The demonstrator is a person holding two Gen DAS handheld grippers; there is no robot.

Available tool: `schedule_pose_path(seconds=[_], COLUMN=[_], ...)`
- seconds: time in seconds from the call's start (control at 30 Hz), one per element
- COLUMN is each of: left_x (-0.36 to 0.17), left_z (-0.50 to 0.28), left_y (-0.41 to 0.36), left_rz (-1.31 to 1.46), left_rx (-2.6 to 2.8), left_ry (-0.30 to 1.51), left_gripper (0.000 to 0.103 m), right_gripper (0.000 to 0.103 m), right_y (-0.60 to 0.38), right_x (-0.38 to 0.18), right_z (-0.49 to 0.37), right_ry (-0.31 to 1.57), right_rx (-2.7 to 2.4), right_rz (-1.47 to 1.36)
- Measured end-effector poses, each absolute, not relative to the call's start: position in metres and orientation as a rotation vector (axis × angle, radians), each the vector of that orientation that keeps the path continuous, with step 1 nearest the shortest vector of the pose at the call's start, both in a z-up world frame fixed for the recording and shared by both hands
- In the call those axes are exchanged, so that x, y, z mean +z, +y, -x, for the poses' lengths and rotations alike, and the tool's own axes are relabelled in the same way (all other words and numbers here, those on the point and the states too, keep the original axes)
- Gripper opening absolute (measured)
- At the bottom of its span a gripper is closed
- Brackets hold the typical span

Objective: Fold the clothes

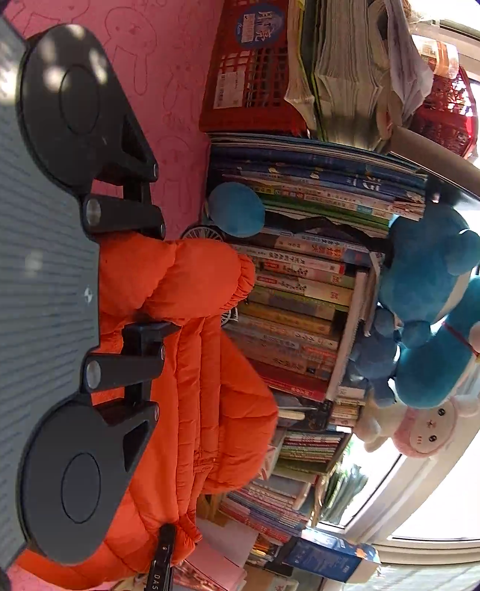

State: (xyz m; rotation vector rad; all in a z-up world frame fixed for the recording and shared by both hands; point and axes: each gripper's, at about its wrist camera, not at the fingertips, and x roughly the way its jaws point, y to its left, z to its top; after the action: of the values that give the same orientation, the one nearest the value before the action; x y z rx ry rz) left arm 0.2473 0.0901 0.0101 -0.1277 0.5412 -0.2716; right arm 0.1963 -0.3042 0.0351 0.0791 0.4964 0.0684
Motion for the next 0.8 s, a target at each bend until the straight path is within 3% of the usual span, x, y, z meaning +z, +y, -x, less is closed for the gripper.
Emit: schedule_pose_path(seconds=[0.1,0.23,0.47,0.8], left_x=[-0.023,-0.025,0.011,0.026], left_z=[-0.256,-0.241,-0.188,-0.079], left_y=[0.087,0.098,0.116,0.155], left_rz=[0.083,0.121,0.234,0.328], left_rx=[-0.231,-0.259,-0.364,-0.590], left_ry=[0.651,0.631,0.524,0.468], left_gripper=[0.039,0.037,0.036,0.036], right_gripper=[0.028,0.029,0.021,0.021], right_y=[-0.298,-0.300,-0.316,-0.328], right_x=[-0.010,-0.019,0.017,0.063], right_z=[-0.215,-0.200,-0.147,-0.003], right_ry=[0.625,0.607,0.523,0.448], right_rx=[0.042,0.054,0.101,0.449], right_rz=[-0.059,-0.088,-0.199,-0.250])
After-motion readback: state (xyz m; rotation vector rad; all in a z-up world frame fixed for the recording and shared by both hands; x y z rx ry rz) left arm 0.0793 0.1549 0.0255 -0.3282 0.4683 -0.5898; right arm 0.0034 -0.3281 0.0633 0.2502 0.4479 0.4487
